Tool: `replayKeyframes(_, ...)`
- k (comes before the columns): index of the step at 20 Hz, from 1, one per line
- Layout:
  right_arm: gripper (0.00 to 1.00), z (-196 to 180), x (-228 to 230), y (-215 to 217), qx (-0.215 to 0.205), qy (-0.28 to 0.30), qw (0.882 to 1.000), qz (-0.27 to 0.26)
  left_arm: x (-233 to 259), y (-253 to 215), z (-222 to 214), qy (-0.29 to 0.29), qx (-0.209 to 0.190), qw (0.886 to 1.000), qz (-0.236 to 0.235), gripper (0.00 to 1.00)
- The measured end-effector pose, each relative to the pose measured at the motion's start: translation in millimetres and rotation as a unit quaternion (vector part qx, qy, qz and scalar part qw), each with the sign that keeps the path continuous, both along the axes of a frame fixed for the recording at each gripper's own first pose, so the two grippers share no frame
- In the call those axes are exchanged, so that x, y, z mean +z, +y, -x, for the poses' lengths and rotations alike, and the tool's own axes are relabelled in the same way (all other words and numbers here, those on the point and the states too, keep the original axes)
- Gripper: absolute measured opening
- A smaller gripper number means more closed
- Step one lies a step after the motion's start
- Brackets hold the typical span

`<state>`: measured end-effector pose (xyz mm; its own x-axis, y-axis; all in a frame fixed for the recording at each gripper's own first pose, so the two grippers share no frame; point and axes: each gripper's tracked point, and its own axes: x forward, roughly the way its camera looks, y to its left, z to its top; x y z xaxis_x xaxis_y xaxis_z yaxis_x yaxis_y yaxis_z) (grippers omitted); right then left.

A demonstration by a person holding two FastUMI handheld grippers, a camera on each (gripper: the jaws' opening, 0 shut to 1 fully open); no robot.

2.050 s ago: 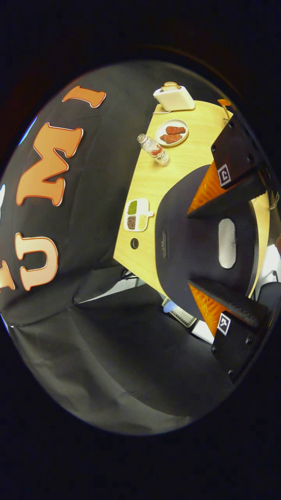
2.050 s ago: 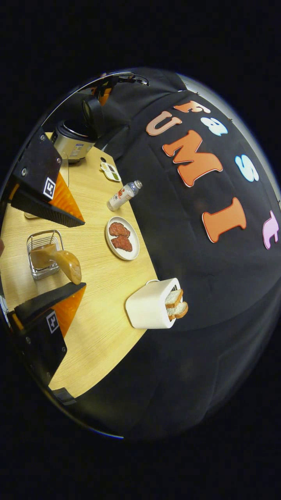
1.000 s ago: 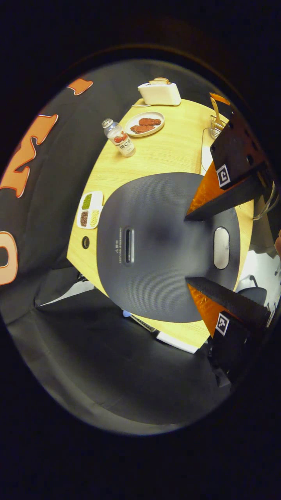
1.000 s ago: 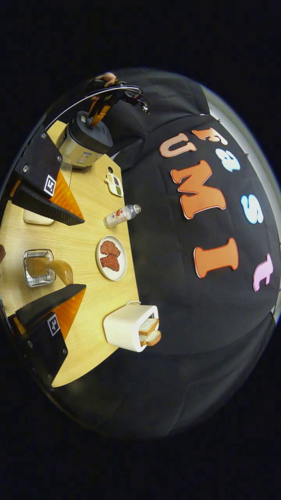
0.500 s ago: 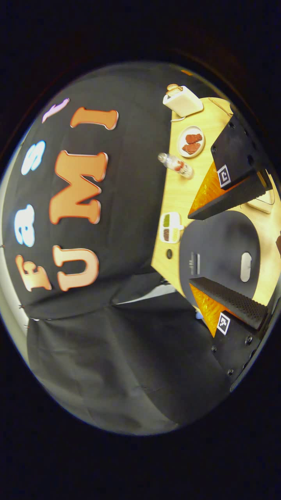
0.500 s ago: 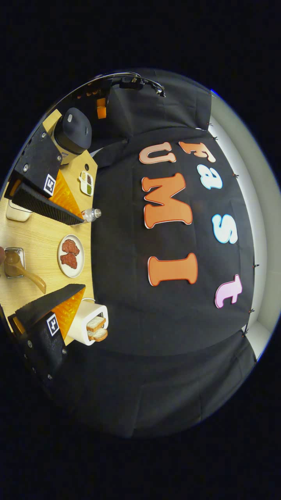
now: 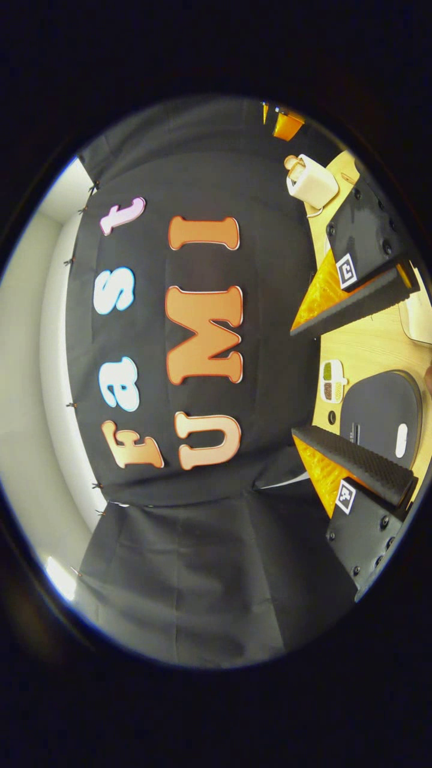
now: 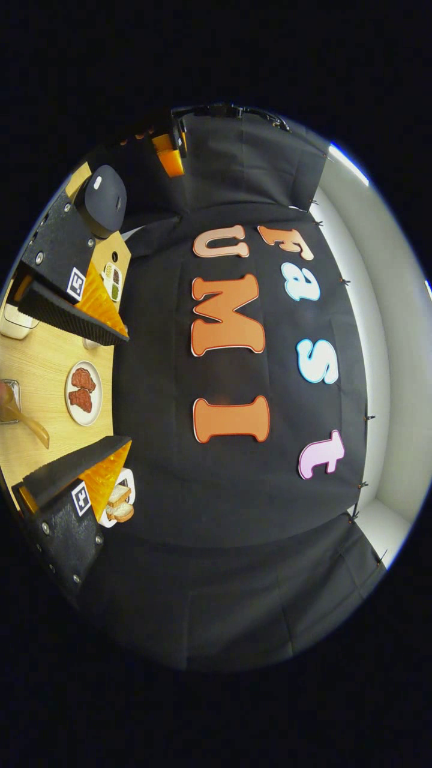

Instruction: Close the left gripper, press the button to open the rice cooker; take a wooden spoon from the chopstick holder with the right hand, scoop a spoonful of rice and pour it into the rice cooker, then put the wooden spoon back into the chopstick holder.

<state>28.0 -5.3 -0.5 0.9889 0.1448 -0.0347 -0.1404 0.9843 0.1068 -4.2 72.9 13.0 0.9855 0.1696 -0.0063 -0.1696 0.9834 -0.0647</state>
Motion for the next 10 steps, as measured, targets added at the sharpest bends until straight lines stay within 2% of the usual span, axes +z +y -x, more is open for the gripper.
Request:
replayKeyframes(4,0.94,1,11,-15,-0.019,-0.027,0.999,-0.003,9,-29,5,-0.03,-0.023,0.999,-0.015,1.0)
replayKeyframes(10,0.94,8,19,-25,-0.031,-0.055,0.998,0.009,10,-60,12,-0.045,-0.045,0.997,-0.037,0.99)
